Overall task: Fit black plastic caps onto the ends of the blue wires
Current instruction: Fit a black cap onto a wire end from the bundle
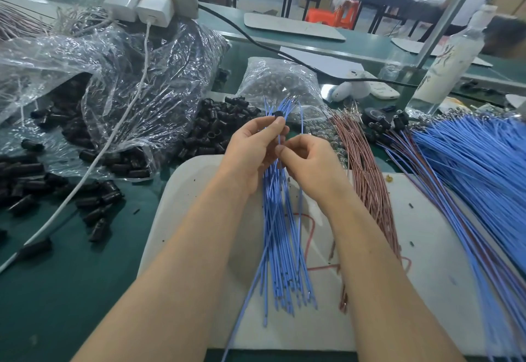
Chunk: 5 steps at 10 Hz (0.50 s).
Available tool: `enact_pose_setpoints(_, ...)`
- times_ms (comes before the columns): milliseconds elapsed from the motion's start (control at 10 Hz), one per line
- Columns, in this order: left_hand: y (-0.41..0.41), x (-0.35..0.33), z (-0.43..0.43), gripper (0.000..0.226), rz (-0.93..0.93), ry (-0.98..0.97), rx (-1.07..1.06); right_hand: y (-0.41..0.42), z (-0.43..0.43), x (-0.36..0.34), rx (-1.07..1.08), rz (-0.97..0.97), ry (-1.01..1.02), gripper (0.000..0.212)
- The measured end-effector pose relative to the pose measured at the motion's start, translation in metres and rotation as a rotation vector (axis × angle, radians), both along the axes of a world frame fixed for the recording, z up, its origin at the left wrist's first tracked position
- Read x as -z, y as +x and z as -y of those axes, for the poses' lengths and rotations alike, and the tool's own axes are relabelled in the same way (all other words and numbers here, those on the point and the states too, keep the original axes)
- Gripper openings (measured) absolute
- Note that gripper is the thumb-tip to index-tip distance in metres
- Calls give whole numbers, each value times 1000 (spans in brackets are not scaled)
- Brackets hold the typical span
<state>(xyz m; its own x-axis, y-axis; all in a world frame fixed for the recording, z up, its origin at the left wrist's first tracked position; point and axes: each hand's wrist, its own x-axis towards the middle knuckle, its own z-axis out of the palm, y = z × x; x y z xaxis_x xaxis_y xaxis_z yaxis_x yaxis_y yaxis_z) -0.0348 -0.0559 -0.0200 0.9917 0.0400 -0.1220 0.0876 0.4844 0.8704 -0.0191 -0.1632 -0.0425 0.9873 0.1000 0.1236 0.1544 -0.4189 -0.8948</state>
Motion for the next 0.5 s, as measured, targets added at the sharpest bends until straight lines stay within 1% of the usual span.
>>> enact_pose_setpoints(100, 2, 3, -1, 25, 16, -10, -37, 0, 1, 0, -3, -3, -29, 6)
enact_pose_setpoints(200, -1, 0, -1, 25, 25, -18, -15, 1, 0, 1, 26, -12, 10, 8)
enact_pose_setpoints(300, -4, -1, -1, 25, 29, 24, -7, 2, -4, 4, 61, -23, 115, 10)
enact_pose_setpoints(400, -3, -1, -1, 25, 36, 34, -8, 4, -7, 7, 92, 1, 153, 19)
enact_pose_setpoints(500, 1, 2, -1, 24, 27, 18, -33, 4, -7, 8, 108, 42, 101, 17)
